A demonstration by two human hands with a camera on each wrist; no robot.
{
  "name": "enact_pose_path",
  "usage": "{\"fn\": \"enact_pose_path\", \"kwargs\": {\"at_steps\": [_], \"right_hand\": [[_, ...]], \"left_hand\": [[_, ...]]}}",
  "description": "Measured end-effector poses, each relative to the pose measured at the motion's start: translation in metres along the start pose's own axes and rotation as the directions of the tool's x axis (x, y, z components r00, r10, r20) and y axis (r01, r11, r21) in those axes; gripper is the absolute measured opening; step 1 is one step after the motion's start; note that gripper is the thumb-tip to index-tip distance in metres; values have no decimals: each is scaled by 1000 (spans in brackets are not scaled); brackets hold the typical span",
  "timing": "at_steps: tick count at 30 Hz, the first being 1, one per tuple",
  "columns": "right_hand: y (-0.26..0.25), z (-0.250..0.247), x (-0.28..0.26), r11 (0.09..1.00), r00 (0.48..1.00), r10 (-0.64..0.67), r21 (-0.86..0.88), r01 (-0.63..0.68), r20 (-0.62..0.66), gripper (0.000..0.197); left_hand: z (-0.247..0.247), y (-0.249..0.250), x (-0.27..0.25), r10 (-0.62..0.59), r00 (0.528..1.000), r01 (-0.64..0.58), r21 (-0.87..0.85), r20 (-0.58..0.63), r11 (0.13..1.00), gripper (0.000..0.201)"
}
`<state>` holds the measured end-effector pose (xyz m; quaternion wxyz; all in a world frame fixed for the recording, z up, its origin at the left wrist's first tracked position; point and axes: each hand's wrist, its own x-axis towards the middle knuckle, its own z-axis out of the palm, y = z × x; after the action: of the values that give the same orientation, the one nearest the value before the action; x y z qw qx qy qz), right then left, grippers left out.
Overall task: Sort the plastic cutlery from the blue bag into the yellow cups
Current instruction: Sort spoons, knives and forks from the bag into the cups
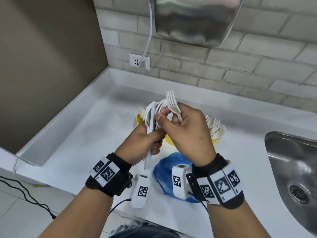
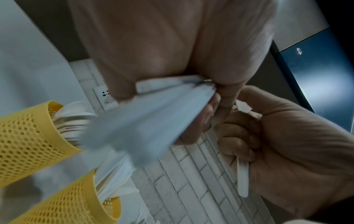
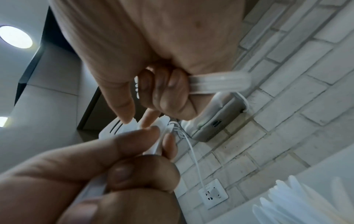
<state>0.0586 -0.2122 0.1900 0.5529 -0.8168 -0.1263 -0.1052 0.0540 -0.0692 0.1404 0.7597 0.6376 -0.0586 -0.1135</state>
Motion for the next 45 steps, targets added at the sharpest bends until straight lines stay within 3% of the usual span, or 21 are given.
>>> {"fn": "enact_pose_path", "kwargs": {"at_steps": [7, 13, 19, 23, 29, 32, 35, 39, 45], "right_hand": [[3, 15, 12, 1000, 999, -18, -5, 18, -33, 9], [7, 14, 20, 979, 1000, -16, 206, 11, 25, 31], [5, -5, 34, 976, 983, -59, 216, 20, 175, 14], [9, -15, 47, 992, 990, -77, 108, 64, 115, 9], [18, -17, 54, 974, 997, -72, 218, 63, 36, 5], [22, -10, 52, 924, 1000, 20, 383, -20, 5, 6], [19, -2, 49, 772, 988, 152, 621, -135, 25, 15], [17, 5, 48, 630, 979, 201, 761, -155, 32, 19], [17, 17, 41, 669, 965, 247, 706, -232, 84, 13]], "left_hand": [[-19, 2, 2, 9, 1000, -9, 16, 18, 1000, 19], [-33, 7, 1, -2, 989, 8, -43, 145, 999, 12], [-41, 7, 2, -72, 964, 93, -73, 255, 993, 15], [-41, 4, 5, -64, 962, 94, -103, 266, 990, 16], [-41, 1, 8, -57, 967, 88, -117, 248, 989, 16], [-42, 3, 10, -50, 971, 84, -140, 232, 987, 24], [-42, 2, 13, -54, 977, 86, -151, 204, 985, 31], [-39, 1, 15, -52, 989, 68, -111, 136, 991, 30], [-40, 0, 18, -38, 995, 46, -91, 90, 995, 37]]}}
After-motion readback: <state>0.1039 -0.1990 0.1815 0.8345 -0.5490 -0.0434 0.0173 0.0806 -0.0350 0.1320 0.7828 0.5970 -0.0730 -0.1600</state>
